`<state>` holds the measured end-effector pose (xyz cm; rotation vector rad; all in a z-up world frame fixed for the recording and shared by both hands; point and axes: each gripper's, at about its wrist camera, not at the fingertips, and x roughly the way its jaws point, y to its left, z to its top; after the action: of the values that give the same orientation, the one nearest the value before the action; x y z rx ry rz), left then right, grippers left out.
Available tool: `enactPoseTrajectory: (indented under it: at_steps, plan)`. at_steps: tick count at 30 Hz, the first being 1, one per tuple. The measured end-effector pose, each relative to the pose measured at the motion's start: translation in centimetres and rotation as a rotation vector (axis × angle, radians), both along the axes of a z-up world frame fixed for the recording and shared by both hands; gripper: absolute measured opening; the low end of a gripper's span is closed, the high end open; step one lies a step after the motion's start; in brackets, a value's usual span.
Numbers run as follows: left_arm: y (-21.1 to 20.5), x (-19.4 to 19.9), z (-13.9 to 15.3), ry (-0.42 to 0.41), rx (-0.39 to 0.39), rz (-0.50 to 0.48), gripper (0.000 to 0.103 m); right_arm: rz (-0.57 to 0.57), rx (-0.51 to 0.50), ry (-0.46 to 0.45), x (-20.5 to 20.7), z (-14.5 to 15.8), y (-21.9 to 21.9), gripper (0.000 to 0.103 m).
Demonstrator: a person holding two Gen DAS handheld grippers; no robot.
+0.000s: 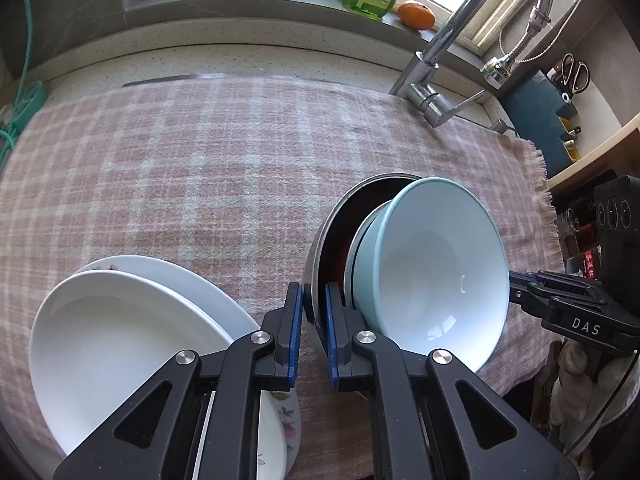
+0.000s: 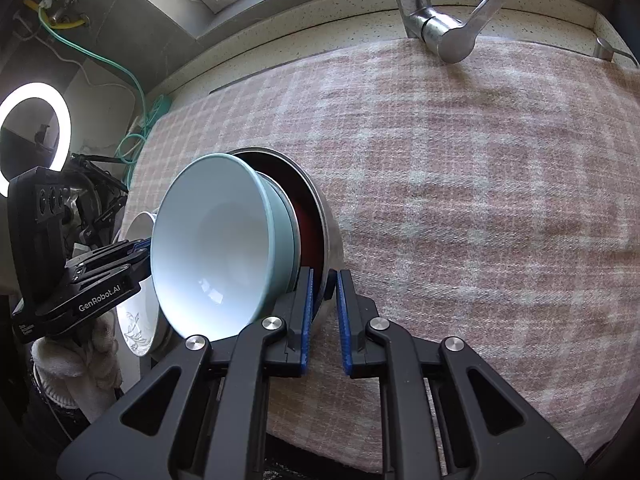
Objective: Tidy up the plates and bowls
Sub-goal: 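Carry the nested bowls onto the plate stack with the right gripper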
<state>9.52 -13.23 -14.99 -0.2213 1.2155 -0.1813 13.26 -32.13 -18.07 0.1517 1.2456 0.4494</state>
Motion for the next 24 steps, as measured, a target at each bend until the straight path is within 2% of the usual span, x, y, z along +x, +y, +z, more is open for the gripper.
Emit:
enactPoseTrajectory:
  at_steps: [11, 24]
  plan:
    - [-0.3, 0.0, 0.3, -0.011, 0.006, -0.005, 0.008, -0.01, -0.008, 0.005, 0.0, 0.2, 0.0, 0.012]
    - [0.9, -0.5, 3.2, -0.059, -0.009, 0.006, 0.008, 0.011, 0.0, -0.024, -0.5, 3.6, 1.0, 0.012]
